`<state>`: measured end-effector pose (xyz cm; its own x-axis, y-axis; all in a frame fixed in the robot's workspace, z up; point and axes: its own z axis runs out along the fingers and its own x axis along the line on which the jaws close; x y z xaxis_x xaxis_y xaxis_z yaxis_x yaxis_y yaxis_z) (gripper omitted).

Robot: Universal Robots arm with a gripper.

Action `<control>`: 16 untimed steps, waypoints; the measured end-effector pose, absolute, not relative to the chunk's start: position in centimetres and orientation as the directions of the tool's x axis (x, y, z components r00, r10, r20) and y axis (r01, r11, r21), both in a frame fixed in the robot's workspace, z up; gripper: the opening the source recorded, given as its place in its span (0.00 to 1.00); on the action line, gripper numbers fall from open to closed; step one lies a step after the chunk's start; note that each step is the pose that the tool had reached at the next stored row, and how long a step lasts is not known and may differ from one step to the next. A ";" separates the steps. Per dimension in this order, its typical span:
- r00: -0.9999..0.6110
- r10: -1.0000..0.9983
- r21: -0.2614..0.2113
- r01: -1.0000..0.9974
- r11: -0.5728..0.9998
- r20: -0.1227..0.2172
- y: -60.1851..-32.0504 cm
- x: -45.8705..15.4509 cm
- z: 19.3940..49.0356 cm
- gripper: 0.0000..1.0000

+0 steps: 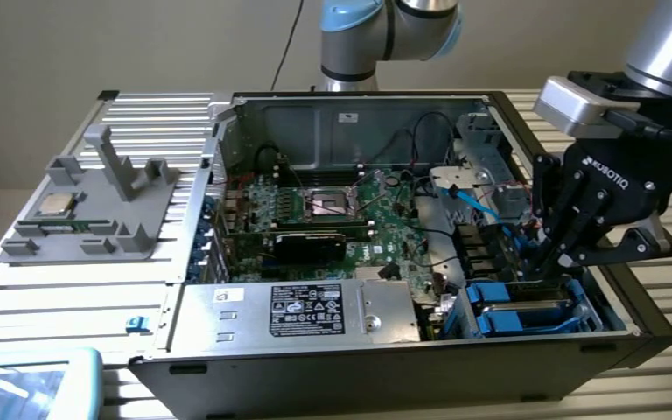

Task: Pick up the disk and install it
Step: 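Insert the first disk wire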

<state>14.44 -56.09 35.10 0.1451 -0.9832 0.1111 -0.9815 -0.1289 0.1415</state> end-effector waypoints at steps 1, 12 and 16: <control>0.140 -0.984 0.145 -0.982 -0.124 0.111 -56.1 14.4 35.1 0.16; 0.076 -0.990 0.157 -0.986 -0.057 0.116 -56.1 14.6 34.9 0.16; 0.068 -0.990 0.157 -0.986 -0.048 0.123 -56.1 14.7 34.9 0.16</control>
